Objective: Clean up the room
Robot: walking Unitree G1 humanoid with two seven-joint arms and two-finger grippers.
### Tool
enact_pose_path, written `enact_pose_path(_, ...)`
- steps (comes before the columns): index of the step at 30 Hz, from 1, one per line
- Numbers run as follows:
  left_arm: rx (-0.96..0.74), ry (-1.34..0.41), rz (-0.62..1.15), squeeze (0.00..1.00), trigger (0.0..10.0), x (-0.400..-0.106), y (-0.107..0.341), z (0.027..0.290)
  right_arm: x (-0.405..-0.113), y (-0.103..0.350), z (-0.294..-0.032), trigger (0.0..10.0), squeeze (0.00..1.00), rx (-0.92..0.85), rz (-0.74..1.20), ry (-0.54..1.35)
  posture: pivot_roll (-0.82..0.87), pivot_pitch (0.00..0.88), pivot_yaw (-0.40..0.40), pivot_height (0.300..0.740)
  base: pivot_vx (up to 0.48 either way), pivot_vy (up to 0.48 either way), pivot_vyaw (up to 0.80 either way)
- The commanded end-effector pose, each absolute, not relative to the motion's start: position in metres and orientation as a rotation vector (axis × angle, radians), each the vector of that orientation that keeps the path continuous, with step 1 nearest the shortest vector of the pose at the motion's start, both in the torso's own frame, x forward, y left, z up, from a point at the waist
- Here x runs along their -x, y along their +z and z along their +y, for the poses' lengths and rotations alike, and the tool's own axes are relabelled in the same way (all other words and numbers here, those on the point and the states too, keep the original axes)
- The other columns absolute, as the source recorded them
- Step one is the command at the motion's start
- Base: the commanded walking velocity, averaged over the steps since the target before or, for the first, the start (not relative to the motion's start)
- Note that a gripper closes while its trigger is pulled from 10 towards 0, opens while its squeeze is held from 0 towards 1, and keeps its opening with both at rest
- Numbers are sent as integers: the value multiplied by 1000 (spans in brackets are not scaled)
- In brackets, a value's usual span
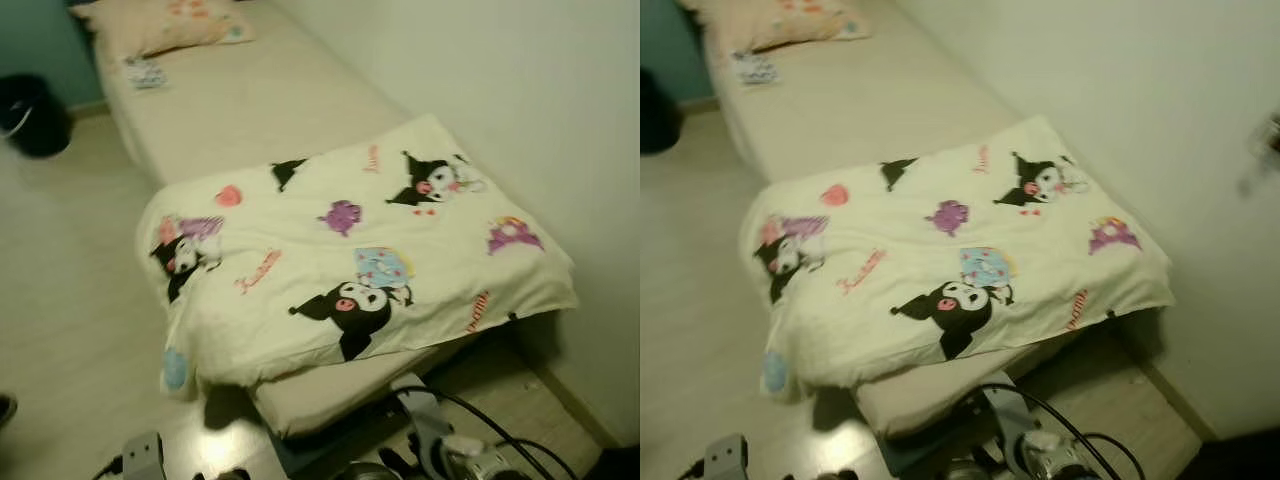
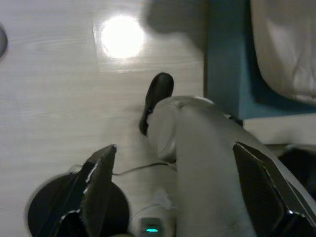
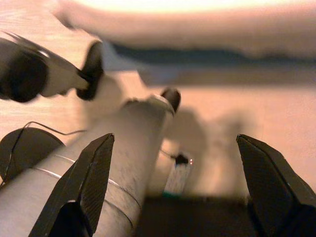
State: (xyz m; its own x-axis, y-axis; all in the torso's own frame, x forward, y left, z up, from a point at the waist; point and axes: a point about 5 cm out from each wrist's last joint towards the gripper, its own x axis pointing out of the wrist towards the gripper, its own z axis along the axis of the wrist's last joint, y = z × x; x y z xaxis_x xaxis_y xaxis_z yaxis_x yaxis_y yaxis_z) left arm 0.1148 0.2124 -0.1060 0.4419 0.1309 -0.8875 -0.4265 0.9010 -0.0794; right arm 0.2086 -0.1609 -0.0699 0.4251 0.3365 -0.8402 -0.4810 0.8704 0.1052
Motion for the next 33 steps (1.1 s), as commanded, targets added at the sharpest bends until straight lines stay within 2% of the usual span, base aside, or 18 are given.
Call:
enact_pose_path(1, 328, 346, 1117, 0, 10000, -101, -111, 205, -203, -73, -164, 10000, 0, 166, 1026, 520, -161, 10, -15, 740, 0, 0, 788)
enact_pose_path(8, 333, 342, 1113, 0, 10000, -102, -111, 205, -206, -72, -164, 10000, 0, 144, 1015, 486, -161, 14, -11, 740, 0, 0, 782)
enact_pose_path(15, 334, 342, 1113, 0, 10000, -102, -111, 205, -208, -71, -167, 10000, 0, 154, 1005, 458, -161, 13, -9, 740, 0, 0, 0)
enact_pose_path(21, 336, 340, 1111, 0, 10000, -103, -111, 205, -210, -69, -165, 10000, 0, 156, 988, 477, -157, 13, -9, 740, 0, 0, 778)
enact_pose_path(26, 327, 320, 1113, 0, 10000, -104, -111, 205, -206, -72, -166, 10000, 0, 171, 1022, 439, -156, 13, -9, 740, 0, 0, 0)
enact_pose_path(33, 337, 309, 1113, 0, 10000, -104, -111, 203, -206, -73, -167, 10000, 0, 174, 1032, 426, -155, 12, -8, 740, 0, -416, 0)
